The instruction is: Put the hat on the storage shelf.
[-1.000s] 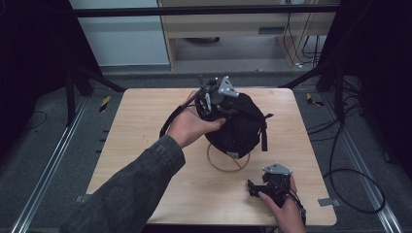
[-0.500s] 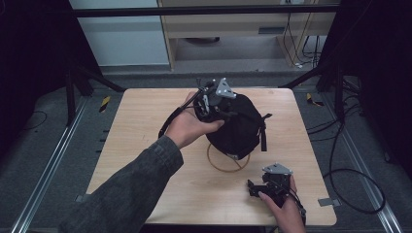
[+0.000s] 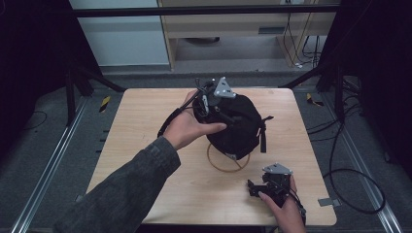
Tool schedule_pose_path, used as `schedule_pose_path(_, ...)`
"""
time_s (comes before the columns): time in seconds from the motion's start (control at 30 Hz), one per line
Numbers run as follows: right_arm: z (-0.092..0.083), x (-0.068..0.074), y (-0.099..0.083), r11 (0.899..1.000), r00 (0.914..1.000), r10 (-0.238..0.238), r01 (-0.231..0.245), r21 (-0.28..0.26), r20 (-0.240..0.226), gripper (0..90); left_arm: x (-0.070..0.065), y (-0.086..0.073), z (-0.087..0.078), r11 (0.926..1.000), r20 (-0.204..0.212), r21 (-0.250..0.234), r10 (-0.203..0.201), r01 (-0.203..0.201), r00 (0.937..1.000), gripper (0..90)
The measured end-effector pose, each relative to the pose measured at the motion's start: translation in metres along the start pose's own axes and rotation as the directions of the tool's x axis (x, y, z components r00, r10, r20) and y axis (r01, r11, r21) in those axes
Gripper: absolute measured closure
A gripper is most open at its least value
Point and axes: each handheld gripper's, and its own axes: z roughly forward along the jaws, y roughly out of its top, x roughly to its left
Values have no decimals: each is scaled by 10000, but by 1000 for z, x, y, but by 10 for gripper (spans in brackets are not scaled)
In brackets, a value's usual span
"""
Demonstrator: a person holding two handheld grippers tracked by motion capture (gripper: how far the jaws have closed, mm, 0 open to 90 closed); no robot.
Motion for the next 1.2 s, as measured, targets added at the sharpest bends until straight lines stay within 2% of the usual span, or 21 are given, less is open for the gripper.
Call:
schedule_pose_path(0.1, 0, 0, 0, 10000, 10000, -4, 4, -2, 0, 4, -1, 0, 1, 10000, -1, 21, -71, 71, 10000, 128)
schedule_pose_path(0.23, 0, 0, 0, 10000, 10000, -4, 4, 1, 1, 4, -4, 0, 0, 9998, 166, -169, 74, -71, 9998, 84)
schedule_pose_path(0.47, 0, 0, 0, 10000, 10000, 22, -22, 2, -8, 3, -12, 5, -3, 9983, 369, -490, 330, -312, 9988, 56)
schedule_pose_path(0.63, 0, 0, 0, 10000, 10000, 14, -14, 4, -16, 4, -18, 5, -5, 9978, 486, -533, 421, -395, 9979, 46)
schedule_pose_path(0.73, 0, 0, 0, 10000, 10000, 13, -13, 1, -13, 4, -22, 3, -8, 9970, 436, -725, 302, -270, 9986, 47)
schedule_pose_path(0.9, 0, 0, 0, 10000, 10000, -13, 13, 1, -14, 4, -30, -4, -9, 9969, 292, -752, 246, -224, 9993, 45)
schedule_pose_path(1.2, 0, 0, 0, 10000, 10000, 3, -3, 12, -10, 4, -43, -21, -20, 9942, 504, -1078, 7, 47, 9987, 45)
